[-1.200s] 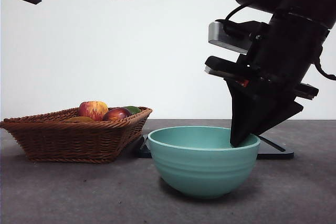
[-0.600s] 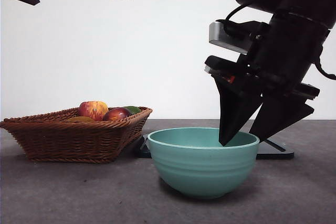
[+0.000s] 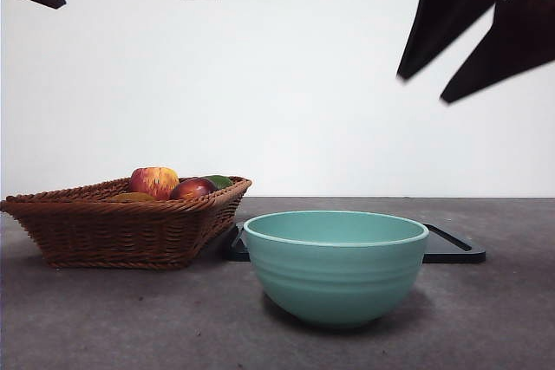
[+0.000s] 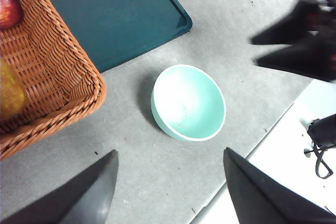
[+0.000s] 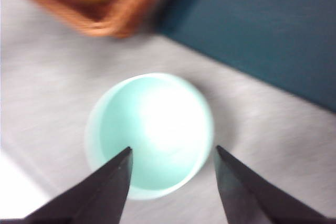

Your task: Pick up the wifruite, put it on the bowl, pick up the plate, put it on desk

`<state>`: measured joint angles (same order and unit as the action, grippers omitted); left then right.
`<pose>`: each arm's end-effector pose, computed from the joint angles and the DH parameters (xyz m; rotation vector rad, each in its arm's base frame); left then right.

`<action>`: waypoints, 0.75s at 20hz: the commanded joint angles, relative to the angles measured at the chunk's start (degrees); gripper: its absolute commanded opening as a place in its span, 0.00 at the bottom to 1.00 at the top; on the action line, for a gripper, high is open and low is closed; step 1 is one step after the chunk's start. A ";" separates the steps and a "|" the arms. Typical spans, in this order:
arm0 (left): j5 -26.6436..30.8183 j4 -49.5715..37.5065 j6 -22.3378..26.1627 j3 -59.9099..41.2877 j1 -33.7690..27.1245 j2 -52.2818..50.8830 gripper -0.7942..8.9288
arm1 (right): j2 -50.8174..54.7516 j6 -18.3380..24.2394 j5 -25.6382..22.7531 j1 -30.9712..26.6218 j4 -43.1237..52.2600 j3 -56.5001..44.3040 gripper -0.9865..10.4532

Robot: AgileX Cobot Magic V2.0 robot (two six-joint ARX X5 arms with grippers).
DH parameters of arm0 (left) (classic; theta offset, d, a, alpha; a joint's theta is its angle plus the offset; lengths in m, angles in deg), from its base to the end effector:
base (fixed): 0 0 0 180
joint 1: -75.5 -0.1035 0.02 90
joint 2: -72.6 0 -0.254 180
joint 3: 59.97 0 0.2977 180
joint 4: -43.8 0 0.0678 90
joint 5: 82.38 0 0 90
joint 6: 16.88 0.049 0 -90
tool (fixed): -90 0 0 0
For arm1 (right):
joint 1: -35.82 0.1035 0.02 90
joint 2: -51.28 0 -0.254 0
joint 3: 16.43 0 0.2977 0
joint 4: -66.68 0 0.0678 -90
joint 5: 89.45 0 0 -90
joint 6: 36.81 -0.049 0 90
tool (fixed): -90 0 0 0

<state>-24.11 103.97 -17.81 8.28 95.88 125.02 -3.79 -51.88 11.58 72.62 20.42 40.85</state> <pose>0.2064 -0.1042 0.3095 -0.0934 0.8032 -0.8560 0.1988 0.1605 0.2426 0.0594 0.8669 0.6835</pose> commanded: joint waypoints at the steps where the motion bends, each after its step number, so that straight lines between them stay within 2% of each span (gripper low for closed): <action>1: -0.31 -0.09 0.52 0.98 0.26 0.33 0.40 | 3.85 -0.42 4.79 0.48 -2.32 0.96 0.30; 5: -0.31 -0.04 0.50 0.96 0.26 0.33 0.40 | 9.77 -0.63 11.54 0.55 -6.38 0.96 0.30; 15: -0.31 -0.04 0.50 0.98 0.26 0.33 0.40 | 12.11 -0.59 11.47 0.52 -7.96 0.96 0.30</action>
<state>-24.11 104.12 -17.81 8.28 95.88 125.02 8.71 -52.10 22.99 72.64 12.13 40.85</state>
